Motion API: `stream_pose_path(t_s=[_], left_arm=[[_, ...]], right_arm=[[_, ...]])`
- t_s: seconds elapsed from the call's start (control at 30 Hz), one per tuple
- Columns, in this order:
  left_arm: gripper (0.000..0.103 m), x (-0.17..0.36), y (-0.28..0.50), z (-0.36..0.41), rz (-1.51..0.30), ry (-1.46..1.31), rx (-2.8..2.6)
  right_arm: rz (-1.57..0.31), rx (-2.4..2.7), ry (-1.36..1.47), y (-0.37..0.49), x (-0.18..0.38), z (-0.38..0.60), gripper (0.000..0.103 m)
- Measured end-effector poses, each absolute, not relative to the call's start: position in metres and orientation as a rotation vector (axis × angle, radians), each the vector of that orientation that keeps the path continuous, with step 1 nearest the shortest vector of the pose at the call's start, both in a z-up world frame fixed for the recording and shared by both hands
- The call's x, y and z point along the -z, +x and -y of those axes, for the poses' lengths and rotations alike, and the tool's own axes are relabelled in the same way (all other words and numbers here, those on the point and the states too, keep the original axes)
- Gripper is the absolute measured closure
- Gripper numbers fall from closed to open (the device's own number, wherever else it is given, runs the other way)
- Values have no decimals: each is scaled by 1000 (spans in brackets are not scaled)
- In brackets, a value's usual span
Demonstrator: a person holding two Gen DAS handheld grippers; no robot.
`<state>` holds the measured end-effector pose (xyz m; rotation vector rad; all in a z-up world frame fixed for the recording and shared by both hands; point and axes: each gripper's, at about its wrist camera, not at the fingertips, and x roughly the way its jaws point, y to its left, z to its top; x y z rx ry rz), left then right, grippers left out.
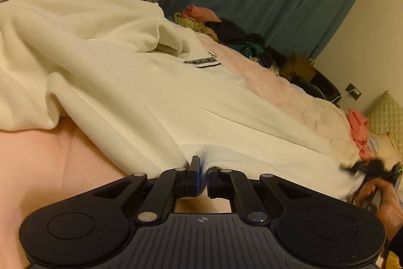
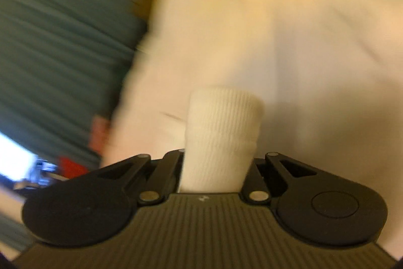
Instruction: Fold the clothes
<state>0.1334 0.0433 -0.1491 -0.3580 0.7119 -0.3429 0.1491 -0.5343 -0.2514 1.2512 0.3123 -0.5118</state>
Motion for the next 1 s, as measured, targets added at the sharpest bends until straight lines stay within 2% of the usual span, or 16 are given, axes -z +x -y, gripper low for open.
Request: stream_pose_path(t_s=[0.07,0.2,0.27,0.33,0.4,0.43,0.47,0.5,0.67,0.77,0.83,0.93,1.0], left_arm=[[96,149,135,-46,-729,-375,343],[87,145,131,-50,-760,-386,333],[75,142,126,-54,-771,-399,331],[67,137,120,-61,-788,-420,321],[56,133,113,-69,-814,-445,306],[40,129,110,-78,-828,-478,287],[30,126,106,-89,-840,-516,261],[28,123,103,-101,-851,-555,235],[27,129,96,-189,-939,-856,-3],[31,140,90,-243,-928,-1051,-174],[31,140,88,-267,-864,-1118,-253],[35,136,88,-293,-762,-1154,-367],[37,134,93,-306,-710,-1153,-411]], right_arm=[[-327,515,1347,142,266,540,93],[-327,558,1402,128,251,525,88],[-332,567,1417,119,244,516,73],[-330,566,1472,111,239,504,52],[-363,565,1481,102,231,493,48],[-390,562,1469,96,226,489,47],[-408,558,1452,94,222,489,47],[-423,556,1434,94,218,486,47],[-447,567,1388,89,212,492,53],[-410,602,1455,84,221,503,61],[-376,611,1479,79,228,507,77],[-328,604,1473,75,237,512,90],[-308,582,1468,76,237,515,94]])
